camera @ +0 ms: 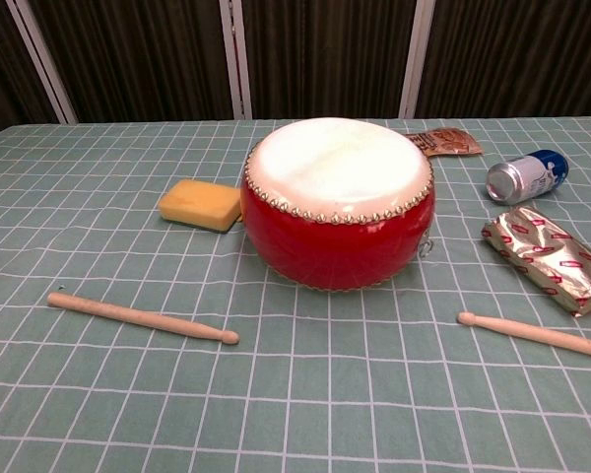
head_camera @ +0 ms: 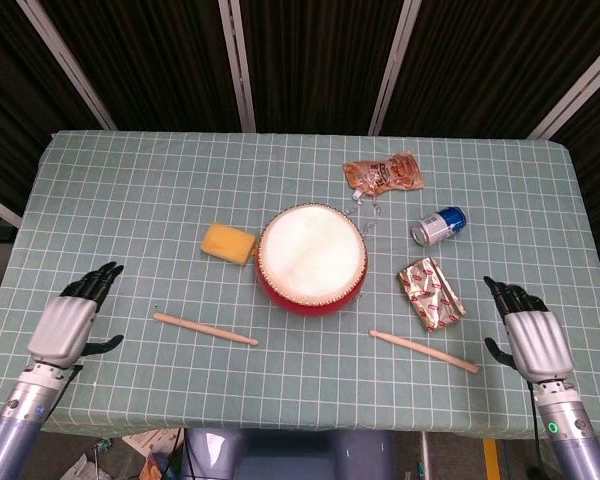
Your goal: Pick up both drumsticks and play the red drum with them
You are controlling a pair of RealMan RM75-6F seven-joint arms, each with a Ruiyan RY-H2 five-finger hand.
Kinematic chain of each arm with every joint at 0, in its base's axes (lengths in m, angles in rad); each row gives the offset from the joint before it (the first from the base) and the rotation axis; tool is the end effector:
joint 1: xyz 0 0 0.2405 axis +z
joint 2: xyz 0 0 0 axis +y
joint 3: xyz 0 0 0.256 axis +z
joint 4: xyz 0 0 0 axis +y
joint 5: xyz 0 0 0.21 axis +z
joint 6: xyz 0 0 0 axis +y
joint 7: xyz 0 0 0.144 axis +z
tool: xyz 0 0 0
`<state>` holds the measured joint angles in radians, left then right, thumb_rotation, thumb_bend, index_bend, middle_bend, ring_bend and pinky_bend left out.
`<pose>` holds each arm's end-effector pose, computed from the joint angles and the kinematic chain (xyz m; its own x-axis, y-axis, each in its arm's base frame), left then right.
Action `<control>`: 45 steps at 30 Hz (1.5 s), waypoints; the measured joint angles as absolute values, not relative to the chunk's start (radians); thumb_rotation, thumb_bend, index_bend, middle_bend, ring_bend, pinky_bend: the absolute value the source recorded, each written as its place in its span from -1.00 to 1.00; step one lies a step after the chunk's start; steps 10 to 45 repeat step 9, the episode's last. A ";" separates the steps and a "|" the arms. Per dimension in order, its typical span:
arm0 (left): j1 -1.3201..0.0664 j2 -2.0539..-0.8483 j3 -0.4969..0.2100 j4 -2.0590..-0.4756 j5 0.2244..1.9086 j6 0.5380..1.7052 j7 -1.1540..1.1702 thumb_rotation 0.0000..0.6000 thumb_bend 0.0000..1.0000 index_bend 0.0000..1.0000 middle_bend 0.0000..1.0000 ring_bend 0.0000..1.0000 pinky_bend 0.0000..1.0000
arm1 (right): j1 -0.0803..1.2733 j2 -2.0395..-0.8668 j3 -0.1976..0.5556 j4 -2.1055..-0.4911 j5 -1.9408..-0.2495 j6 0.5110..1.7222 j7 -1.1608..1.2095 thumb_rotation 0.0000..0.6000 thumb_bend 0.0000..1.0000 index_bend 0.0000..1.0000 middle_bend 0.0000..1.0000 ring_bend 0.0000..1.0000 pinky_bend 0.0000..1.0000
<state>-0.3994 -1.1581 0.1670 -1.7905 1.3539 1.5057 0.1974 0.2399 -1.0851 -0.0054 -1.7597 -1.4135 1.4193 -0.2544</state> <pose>-0.2507 0.2162 0.1153 0.4264 0.1111 0.8977 0.8988 -0.1635 -0.4067 -0.2737 -0.2104 0.1443 0.5259 -0.0659 0.8480 -0.8495 -0.0907 0.5197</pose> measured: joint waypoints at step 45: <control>-0.230 -1.113 0.199 -1.596 1.457 1.653 0.077 1.00 -0.88 -1.00 -1.00 -1.00 -0.94 | 0.143 -1.125 0.001 -1.631 -1.489 1.574 -0.134 1.00 -0.54 -1.00 -1.00 -1.00 -0.83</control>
